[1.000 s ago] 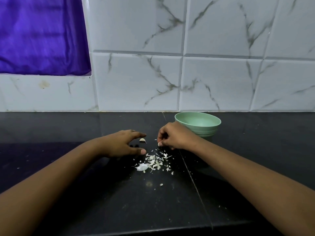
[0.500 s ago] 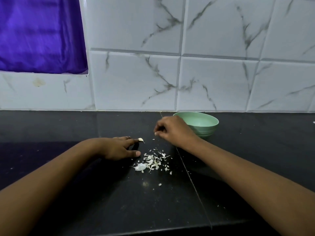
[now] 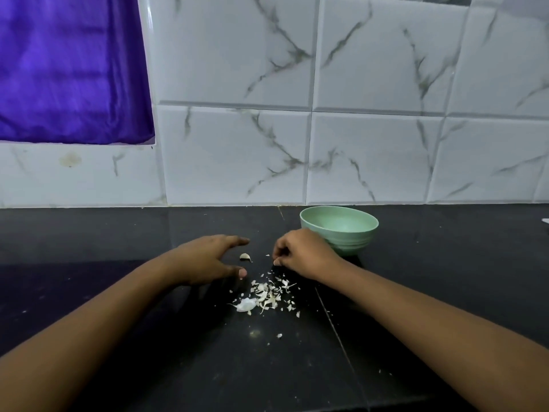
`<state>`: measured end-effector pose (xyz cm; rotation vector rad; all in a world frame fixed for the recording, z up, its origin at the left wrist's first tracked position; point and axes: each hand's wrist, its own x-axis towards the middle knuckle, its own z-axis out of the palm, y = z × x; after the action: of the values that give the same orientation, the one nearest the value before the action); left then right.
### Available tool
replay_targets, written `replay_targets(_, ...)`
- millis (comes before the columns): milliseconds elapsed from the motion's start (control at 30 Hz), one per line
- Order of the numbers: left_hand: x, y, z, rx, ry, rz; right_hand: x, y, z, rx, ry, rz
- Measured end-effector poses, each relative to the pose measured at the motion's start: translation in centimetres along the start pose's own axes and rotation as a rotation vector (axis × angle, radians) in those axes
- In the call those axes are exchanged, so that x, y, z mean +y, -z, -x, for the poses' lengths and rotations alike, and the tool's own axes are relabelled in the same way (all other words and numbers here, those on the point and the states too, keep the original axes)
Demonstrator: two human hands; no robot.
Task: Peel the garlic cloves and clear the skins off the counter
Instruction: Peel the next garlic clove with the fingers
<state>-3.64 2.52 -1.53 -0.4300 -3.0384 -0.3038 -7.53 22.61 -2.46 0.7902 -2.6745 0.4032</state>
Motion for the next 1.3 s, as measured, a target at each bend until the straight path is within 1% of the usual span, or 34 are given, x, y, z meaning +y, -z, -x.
replay_targets(33, 0.1, 0.2, 0.0, 0.069, -0.006, 0.015, 0.1, 0.3, 0.0, 0.007, -0.026, -0.039)
replay_targets(67, 0.3, 0.4, 0.1, 0.139, -0.015, 0.055, 0.0, 0.7, 0.0, 0.023, -0.057, -0.142)
replay_targets(133, 0.6, 0.8, 0.3, 0.232, -0.024, 0.138, -0.2, 2.0, -0.1, 0.018, -0.142, -0.517)
replay_targets(200, 1.2, 1.2, 0.8, 0.27, -0.049, 0.183, -0.5, 3.2, 0.1, -0.07, -0.218, -0.886)
replay_targets(233, 1.5, 1.1, 0.9, 0.274, -0.06, 0.213, -0.7, 3.5, 0.3, -0.124, -0.24, -1.007)
replay_targets(267, 1.6, 1.1, 1.0, 0.298, -0.089, 0.224, -1.0, 3.8, 0.4, -0.173, -0.25, -1.088)
replay_targets(333, 1.9, 0.8, 0.9, 0.391, -0.145, 0.285, -1.4, 4.4, 0.6, -0.237, -0.253, -1.172)
replay_targets(400, 2.3, 0.3, 1.0, 0.47, -0.189, 0.48, -1.7, 4.8, 0.7, -0.255, -0.249, -1.238)
replay_targets(467, 2.7, -0.1, 0.9, 0.51, -0.223, 0.694, -1.7, 5.1, 0.8, -0.244, -0.255, -1.306)
replay_targets(533, 3.4, -0.3, 1.1, 0.536, -0.239, 0.881, -1.5, 5.4, 0.7, -0.222, -0.265, -1.356)
replay_targets(600, 3.9, -0.4, 1.1, 0.563, -0.243, 1.003, -1.5, 5.6, 0.7, -0.216, -0.266, -1.381)
replay_targets(767, 4.2, -0.4, 1.2, 0.632, -0.264, 1.066, -1.6, 5.5, 0.8, -0.28, -0.256, -1.389)
replay_targets(867, 4.3, -0.3, 1.3, 0.666, -0.261, 1.052, -1.8, 5.6, 0.9, -0.292, -0.24, -1.411)
replay_targets(933, 4.2, -0.3, 1.3, 0.703, -0.258, 1.028, -1.9, 5.6, 0.9, -0.28, -0.229, -1.372)
replay_targets(1067, 3.8, -0.2, 1.3, 0.736, -0.24, 0.926, -1.9, 5.7, 1.0, -0.193, -0.216, -1.259)
replay_targets(1300, 4.0, -0.4, 1.3, 0.746, -0.199, 0.793, -2.0, 5.5, 1.1, -0.093, -0.203, -1.209)
